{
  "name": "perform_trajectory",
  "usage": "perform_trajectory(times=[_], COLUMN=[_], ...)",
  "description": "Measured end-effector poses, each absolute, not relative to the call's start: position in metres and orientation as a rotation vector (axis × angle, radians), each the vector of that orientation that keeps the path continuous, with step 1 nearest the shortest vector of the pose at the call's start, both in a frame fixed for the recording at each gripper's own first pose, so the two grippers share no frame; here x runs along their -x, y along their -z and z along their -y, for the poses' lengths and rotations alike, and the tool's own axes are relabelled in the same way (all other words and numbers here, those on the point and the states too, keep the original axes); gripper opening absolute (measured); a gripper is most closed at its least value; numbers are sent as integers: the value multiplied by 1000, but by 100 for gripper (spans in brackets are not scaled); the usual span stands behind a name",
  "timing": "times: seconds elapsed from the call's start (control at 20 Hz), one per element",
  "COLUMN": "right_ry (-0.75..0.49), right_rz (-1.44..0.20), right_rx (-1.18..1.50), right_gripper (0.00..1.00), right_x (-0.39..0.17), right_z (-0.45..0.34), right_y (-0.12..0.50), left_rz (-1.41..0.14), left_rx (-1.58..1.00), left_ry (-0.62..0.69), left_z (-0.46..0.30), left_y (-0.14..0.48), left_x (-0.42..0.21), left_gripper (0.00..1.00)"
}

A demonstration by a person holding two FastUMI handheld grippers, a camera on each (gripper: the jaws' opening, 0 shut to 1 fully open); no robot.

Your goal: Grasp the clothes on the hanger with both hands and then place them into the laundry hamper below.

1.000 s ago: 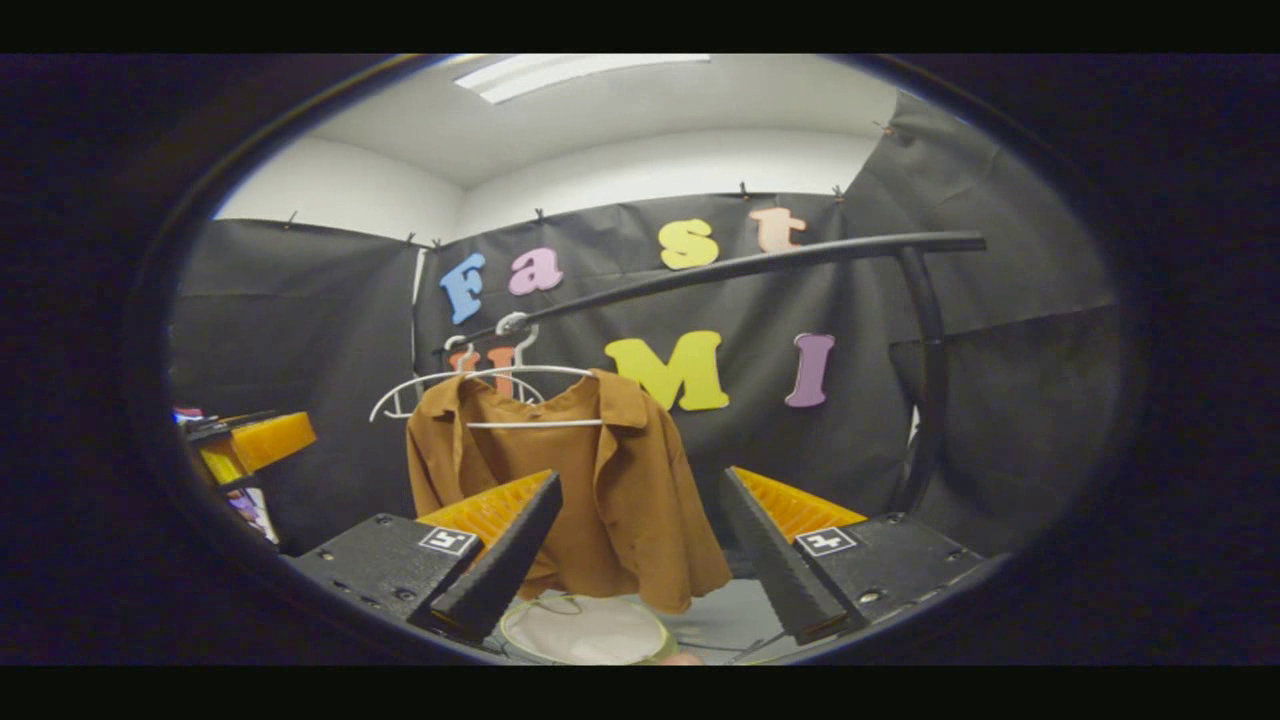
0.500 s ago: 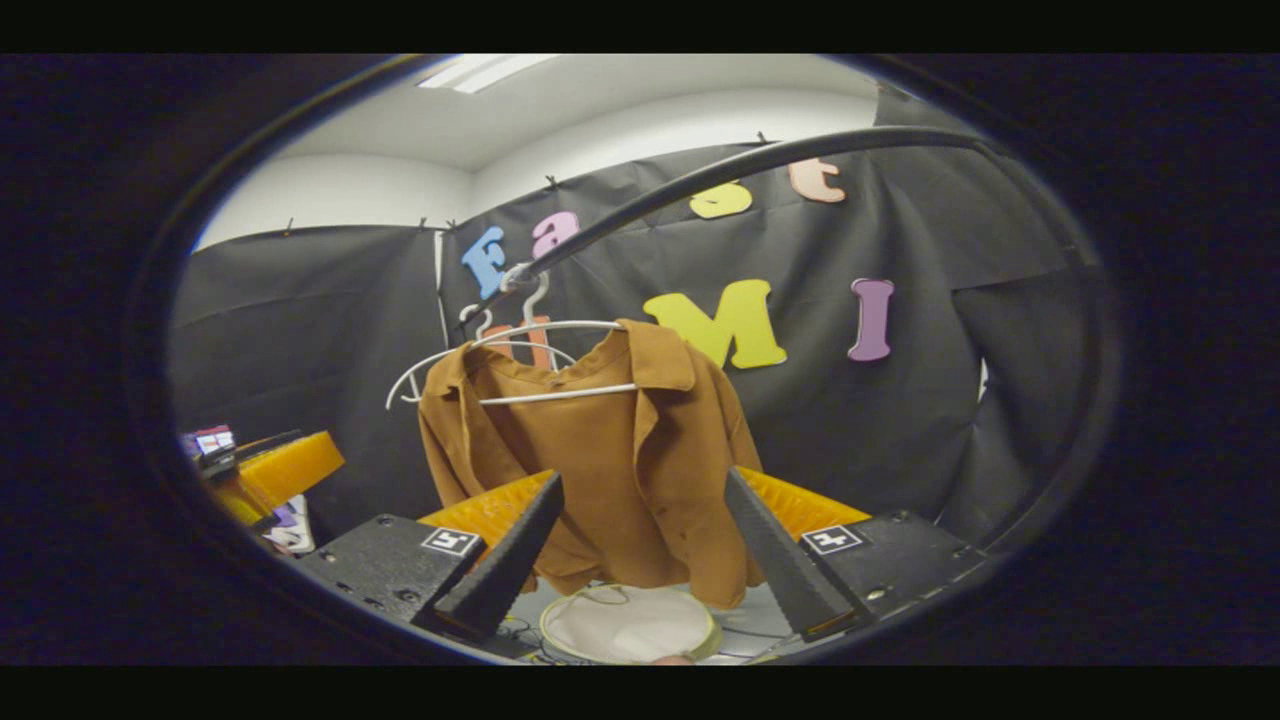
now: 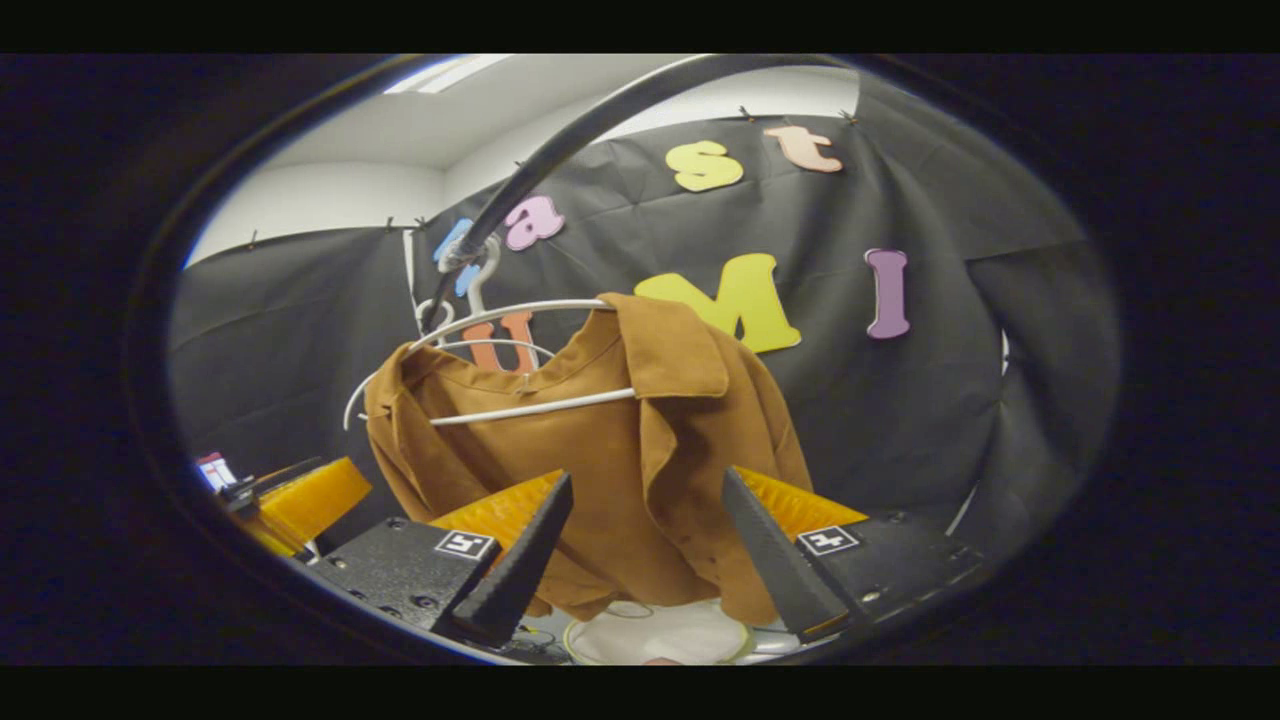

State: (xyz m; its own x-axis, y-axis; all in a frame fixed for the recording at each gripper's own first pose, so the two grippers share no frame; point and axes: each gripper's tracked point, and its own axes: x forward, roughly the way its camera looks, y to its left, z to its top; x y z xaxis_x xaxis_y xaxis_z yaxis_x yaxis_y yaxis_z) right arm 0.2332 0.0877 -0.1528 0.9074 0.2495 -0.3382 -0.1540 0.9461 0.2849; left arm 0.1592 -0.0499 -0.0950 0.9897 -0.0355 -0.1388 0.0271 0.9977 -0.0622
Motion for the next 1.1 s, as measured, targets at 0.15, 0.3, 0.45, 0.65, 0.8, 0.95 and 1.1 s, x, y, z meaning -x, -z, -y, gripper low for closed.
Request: perform_trajectory(times=[0.15,0.3,0.45,0.65,0.8,0.95,1.1], right_ry=[-182,-159,-134,-135,-130,-122,-115], right_rz=[-390,-384,-381,-398,-412,-418,-412], right_rx=[-308,-362,-406,-454,-473,-467,-474], right_gripper=[91,92,87,74,63,49,36], right_x=[-260,-283,-302,-317,-323,-324,-327], right_z=[-91,-93,-89,-87,-86,-82,-74], right_y=[163,167,172,181,188,191,188], left_rz=[-161,-169,-177,-186,-187,-179,-183], left_rx=[110,136,136,175,166,156,166], left_ry=[31,34,21,18,-13,-39,-84], left_z=[39,34,28,27,20,11,-4], left_y=[107,115,124,132,137,136,138], left_x=[-186,-211,-230,-249,-259,-268,-271], left_gripper=[100,100,100,97,91,63,40])
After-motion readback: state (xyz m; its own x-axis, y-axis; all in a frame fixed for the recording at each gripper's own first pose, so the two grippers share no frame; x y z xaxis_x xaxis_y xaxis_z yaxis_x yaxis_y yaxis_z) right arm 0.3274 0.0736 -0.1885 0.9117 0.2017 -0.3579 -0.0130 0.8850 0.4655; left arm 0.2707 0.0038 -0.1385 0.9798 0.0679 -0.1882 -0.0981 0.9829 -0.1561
